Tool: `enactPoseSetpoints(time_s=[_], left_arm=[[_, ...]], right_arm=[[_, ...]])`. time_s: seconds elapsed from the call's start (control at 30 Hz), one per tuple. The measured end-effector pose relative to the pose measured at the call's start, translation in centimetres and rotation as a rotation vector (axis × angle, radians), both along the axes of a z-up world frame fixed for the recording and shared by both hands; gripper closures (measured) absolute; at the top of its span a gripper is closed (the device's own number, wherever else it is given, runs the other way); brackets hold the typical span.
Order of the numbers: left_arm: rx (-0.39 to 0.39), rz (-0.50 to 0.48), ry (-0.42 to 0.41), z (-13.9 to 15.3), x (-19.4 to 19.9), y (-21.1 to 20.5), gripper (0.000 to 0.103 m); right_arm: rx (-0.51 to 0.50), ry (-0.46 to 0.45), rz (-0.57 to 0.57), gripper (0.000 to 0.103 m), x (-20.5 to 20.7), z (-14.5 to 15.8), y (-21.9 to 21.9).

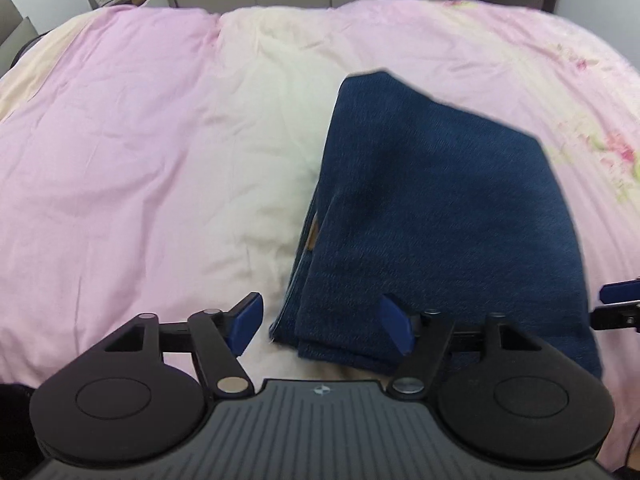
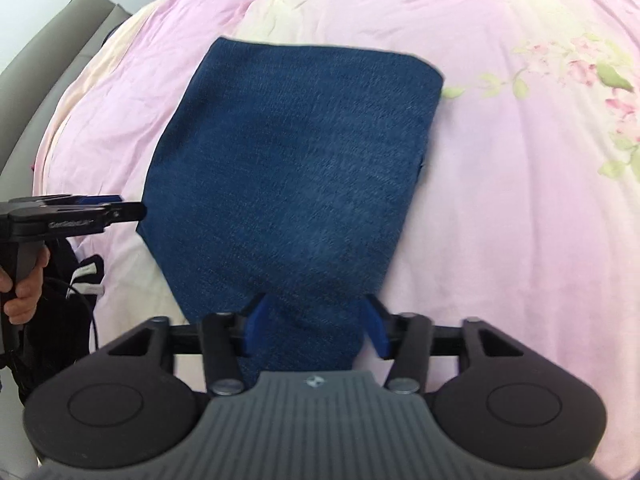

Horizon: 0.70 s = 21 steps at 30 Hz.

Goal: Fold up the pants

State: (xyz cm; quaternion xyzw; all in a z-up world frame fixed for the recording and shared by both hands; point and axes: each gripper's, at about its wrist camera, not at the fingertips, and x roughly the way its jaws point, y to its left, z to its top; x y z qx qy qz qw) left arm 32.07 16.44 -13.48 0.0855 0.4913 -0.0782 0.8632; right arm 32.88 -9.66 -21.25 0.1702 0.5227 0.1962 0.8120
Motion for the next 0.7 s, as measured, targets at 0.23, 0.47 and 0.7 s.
enactPoseSetpoints(time_s=[0.23,0.47,0.7], left_arm=[[-0.273,0.158,0.049,-2.0,3.8,3.8,0.011],[-0.516,0.197,0.186,-7.1,6.3,6.9,0.005],[-0.606,0.158,0.255,-9.4,7.8,7.6,0.003]], right_arm=[[0.087,0.021,-0.118,0.039,2.2,-1.6,-2.8],[0.238,0.076,-0.141,0.039,4.4,-4.7,-3.7],[0.359,0.109,-0.158,0.044,6.0,-7.2,-3.6]])
